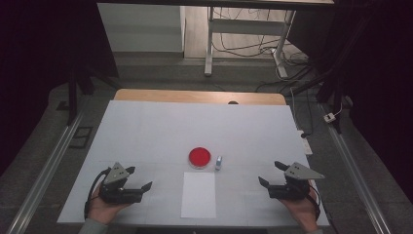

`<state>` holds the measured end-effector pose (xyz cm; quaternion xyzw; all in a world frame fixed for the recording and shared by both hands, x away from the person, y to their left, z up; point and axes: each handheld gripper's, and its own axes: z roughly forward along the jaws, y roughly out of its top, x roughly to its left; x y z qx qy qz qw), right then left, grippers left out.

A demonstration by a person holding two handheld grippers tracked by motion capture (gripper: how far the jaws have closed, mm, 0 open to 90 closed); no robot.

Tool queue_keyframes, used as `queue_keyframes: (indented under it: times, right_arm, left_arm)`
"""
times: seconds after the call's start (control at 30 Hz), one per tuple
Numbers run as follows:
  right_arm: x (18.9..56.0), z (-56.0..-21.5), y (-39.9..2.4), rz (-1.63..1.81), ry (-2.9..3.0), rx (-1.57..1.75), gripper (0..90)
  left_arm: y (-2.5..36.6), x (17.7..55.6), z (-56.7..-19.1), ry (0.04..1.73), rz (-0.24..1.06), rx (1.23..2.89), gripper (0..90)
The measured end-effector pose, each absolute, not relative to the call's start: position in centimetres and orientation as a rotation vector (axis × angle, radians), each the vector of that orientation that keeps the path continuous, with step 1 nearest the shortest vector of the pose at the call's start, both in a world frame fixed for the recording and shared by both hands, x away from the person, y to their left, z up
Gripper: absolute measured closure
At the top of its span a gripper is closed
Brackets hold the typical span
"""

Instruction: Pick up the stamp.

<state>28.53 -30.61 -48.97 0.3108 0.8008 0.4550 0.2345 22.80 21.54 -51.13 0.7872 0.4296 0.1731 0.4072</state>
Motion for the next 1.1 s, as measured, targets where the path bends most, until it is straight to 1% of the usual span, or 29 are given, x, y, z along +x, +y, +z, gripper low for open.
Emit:
queue_keyframes:
  times: [0.37, 1.1]
  right_arm:
    - [28.55, -49.33, -30.56, 1.259, 2.218, 0.838, 18.6]
    - [28.72, -49.39, -30.13, 1.269, 2.24, 0.831, 22.0]
  left_arm:
    - [21.45, 22.73, -51.08, 1.073, 0.457, 1.984, 15.7]
    - [21.55, 22.88, -51.13, 1.069, 0.449, 1.982, 15.6]
